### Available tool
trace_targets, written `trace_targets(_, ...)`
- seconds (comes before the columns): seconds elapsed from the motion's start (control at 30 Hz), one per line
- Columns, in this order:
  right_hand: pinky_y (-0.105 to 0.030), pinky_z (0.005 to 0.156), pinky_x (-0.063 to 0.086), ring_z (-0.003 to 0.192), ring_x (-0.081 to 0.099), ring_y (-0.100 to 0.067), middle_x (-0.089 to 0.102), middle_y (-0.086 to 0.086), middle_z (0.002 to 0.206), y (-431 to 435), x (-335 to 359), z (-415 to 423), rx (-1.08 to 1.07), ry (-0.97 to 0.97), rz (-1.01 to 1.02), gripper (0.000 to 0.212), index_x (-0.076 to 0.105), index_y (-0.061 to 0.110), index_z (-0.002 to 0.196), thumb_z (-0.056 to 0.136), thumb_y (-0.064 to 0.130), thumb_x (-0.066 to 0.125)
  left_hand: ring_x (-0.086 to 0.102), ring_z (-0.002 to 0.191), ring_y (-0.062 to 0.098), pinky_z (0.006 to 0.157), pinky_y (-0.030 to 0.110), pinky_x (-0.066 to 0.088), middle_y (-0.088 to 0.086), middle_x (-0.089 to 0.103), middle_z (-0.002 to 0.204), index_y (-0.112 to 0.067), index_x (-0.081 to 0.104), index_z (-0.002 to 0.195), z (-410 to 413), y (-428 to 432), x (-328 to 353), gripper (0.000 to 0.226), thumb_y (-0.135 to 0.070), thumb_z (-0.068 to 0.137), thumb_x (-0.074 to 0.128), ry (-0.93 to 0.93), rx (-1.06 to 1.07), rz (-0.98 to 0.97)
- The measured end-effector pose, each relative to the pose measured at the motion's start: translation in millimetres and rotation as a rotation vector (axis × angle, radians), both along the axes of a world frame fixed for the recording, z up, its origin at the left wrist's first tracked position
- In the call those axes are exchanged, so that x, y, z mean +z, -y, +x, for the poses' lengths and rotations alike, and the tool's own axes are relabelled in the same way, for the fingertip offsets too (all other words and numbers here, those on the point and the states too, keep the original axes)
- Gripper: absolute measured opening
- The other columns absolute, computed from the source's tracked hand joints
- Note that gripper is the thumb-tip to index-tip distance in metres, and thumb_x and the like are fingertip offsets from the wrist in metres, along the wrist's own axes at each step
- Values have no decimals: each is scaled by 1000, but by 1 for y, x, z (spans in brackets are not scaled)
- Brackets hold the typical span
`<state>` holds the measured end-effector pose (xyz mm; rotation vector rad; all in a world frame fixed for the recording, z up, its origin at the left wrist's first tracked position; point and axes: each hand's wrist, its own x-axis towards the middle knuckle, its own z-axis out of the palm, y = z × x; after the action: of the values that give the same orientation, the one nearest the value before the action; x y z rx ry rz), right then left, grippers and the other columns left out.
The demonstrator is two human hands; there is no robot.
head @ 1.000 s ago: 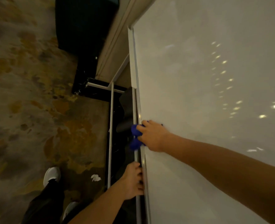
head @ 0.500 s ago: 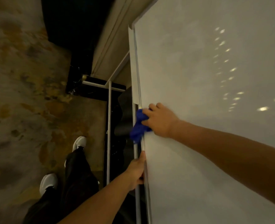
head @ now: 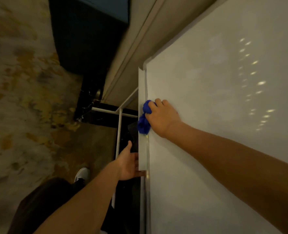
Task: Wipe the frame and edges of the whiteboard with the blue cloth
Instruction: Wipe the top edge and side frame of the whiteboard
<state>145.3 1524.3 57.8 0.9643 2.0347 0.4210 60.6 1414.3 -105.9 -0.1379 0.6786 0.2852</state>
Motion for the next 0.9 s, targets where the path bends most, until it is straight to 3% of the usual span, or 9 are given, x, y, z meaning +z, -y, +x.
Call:
trace_targets(0.1, -45, 99, 32, 116, 39, -37, 46, -17, 129, 10, -18, -12, 4, -41, -139, 36, 66, 15, 115, 92, 36, 48, 64, 109, 33, 102, 51, 44, 16, 71, 113, -16, 65, 118, -1, -41, -2, 82, -79, 84, 24, -62, 119, -1)
trace_targets(0.2, -47, 98, 34, 114, 41, -37, 50, -19, 123, 41, -16, -6, -8, -124, -379, 31, 69, 10, 109, 92, 32, 54, 73, 90, 31, 83, 44, 49, 15, 75, 101, -13, 72, 103, 3, -81, 9, 82, -75, 87, 22, -51, 175, -38)
trace_targets(0.27, -45, 96, 39, 116, 44, -35, 51, -17, 124, 36, -15, 1, -27, -118, -494, 25, 67, 7, 110, 91, 21, 59, 70, 93, 30, 83, 41, 49, 15, 75, 101, -11, 74, 101, 8, -107, 20, 82, -77, 86, 26, -73, 164, -21)
trace_targets(0.4, -44, 91, 48, 117, 48, -32, 48, -14, 125, -69, -12, -11, -175, -336, -257, 28, 61, 9, 120, 94, 18, 56, 62, 100, 28, 101, 40, 44, 15, 70, 106, -11, 67, 120, 2, -133, 27, 74, -71, 87, 40, -82, 123, -23)
trace_targets(0.5, -43, 92, 47, 121, 43, -31, 42, -15, 134, -145, -15, -20, -368, -494, 15, 40, 48, 11, 130, 92, 18, 58, 65, 103, 31, 98, 42, 50, 14, 71, 114, -15, 71, 116, -6, -154, 23, 72, -73, 84, 43, -12, 42, 17)
trace_targets(0.63, -41, 98, 44, 123, 44, -31, 45, -16, 133, -94, -34, -29, -412, -456, -161, 41, 46, 11, 130, 91, 15, 57, 62, 103, 32, 93, 43, 50, 13, 66, 119, -14, 58, 133, 0, -194, 44, 62, -57, 90, 44, -128, -28, 70)
trace_targets(0.77, -40, 83, 49, 107, 55, -28, 57, -9, 117, -82, -15, -14, -358, -446, -388, 40, 46, 15, 118, 84, 16, 66, 72, 87, 27, 82, 38, 57, 11, 75, 98, -11, 78, 100, -14, -249, 35, 63, -65, 83, 49, -9, 124, 67)
trace_targets(0.83, -42, 79, 53, 100, 60, -30, 59, -10, 112, -115, -16, -13, -297, -426, -353, 42, 41, 14, 124, 88, 18, 63, 72, 84, 25, 80, 35, 57, 10, 75, 93, -12, 79, 93, -14, -251, 30, 57, -63, 80, 55, 16, 154, 42)
trace_targets(0.9, -40, 80, 53, 101, 61, -30, 59, -12, 115, -166, -24, -19, -307, -432, -203, 49, 37, 14, 129, 89, 18, 63, 70, 95, 27, 90, 38, 54, 11, 73, 103, -11, 75, 106, -11, -251, 21, 57, -58, 77, 61, 32, 156, -8)
